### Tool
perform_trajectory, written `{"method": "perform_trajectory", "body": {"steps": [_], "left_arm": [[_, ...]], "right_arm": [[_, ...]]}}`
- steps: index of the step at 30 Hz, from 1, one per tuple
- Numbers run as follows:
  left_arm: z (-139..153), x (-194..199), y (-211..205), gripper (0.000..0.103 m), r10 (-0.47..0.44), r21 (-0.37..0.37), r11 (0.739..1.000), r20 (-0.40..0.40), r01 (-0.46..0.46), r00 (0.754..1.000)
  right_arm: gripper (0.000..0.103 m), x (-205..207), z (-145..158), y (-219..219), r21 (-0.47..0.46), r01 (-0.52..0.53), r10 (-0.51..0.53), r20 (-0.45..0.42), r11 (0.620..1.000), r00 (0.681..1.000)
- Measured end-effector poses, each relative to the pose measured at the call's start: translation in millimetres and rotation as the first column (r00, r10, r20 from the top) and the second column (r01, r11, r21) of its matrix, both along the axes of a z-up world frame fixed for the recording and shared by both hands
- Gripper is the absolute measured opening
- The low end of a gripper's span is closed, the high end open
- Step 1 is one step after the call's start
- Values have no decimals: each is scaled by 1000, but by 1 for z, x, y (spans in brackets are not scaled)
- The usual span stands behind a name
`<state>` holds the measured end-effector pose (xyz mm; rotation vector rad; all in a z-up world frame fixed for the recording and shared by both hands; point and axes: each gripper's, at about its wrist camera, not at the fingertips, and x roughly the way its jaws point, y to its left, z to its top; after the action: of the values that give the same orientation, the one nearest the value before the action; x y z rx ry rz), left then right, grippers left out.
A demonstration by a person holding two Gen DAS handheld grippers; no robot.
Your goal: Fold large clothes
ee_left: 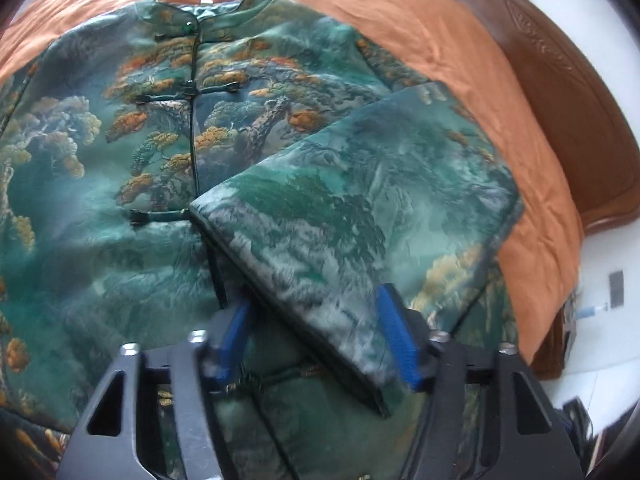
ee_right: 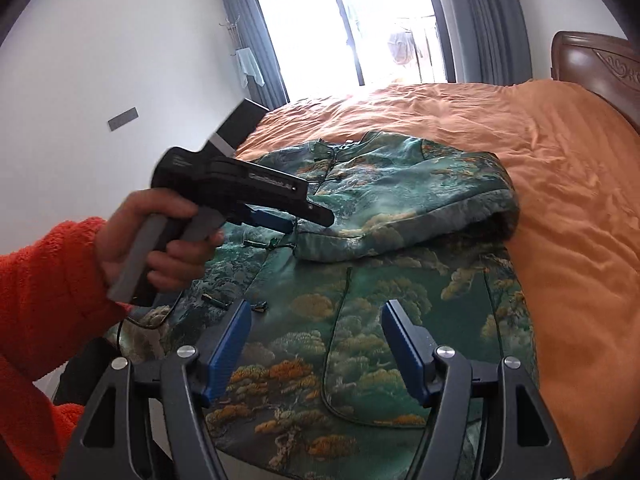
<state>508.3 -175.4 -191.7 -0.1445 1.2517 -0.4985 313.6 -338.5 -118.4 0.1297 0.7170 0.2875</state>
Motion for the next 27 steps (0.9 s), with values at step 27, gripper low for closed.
{"method": "perform_trajectory", "body": {"steps": [27], "left_arm": [[5,117,33,7,118,105,985,201,-141,973]], "right_arm": [[53,269,-12,-147,-84,151,-161,-129,985,979]]}}
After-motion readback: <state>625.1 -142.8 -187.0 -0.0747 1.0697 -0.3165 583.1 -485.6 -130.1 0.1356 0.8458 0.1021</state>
